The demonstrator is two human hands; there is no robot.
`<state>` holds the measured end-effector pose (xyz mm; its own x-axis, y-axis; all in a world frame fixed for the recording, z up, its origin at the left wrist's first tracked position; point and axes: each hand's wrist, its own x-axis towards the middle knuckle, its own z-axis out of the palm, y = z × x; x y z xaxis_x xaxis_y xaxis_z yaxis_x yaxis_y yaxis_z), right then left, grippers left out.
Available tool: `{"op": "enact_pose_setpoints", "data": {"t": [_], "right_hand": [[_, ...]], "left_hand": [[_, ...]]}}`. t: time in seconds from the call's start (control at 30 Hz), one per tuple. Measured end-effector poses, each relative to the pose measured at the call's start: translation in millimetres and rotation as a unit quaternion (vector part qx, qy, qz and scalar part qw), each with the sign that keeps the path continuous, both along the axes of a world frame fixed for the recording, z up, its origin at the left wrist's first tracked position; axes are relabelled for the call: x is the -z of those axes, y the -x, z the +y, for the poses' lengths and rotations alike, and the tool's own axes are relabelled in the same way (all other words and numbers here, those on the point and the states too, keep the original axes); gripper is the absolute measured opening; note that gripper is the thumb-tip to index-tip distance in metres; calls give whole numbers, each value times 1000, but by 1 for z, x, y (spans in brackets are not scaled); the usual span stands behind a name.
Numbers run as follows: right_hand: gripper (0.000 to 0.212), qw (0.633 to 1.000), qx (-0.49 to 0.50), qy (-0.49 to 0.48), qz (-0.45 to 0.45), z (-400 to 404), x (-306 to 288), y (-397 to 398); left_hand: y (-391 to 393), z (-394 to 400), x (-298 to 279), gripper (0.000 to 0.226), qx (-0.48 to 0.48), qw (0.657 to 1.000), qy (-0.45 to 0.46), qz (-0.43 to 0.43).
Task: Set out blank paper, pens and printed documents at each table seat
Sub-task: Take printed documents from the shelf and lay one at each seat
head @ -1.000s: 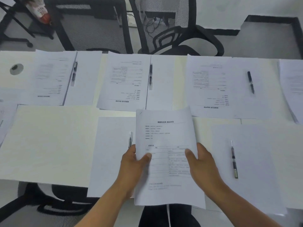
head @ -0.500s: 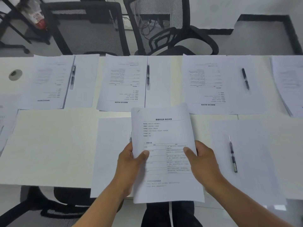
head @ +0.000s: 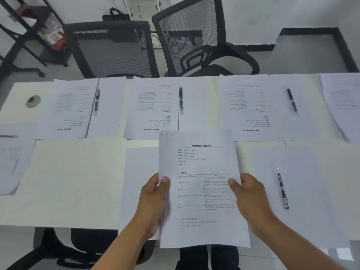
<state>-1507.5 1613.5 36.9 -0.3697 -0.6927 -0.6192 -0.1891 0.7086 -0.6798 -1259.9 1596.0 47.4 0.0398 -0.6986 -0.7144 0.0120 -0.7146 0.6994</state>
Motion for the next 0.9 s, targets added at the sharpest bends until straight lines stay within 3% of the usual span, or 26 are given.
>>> {"op": "enact_pose_setpoints", "data": {"t": [0.23, 0.9], "right_hand": [[24, 998, -6, 0, -62, 4, 2, -7], [29, 996, -62, -14, 64, 11, 21, -2]], "left_hand": [[-20, 2, 3, 26, -17, 999, -24, 12], [-80, -18, 5, 26, -71, 997, -16, -40]]}}
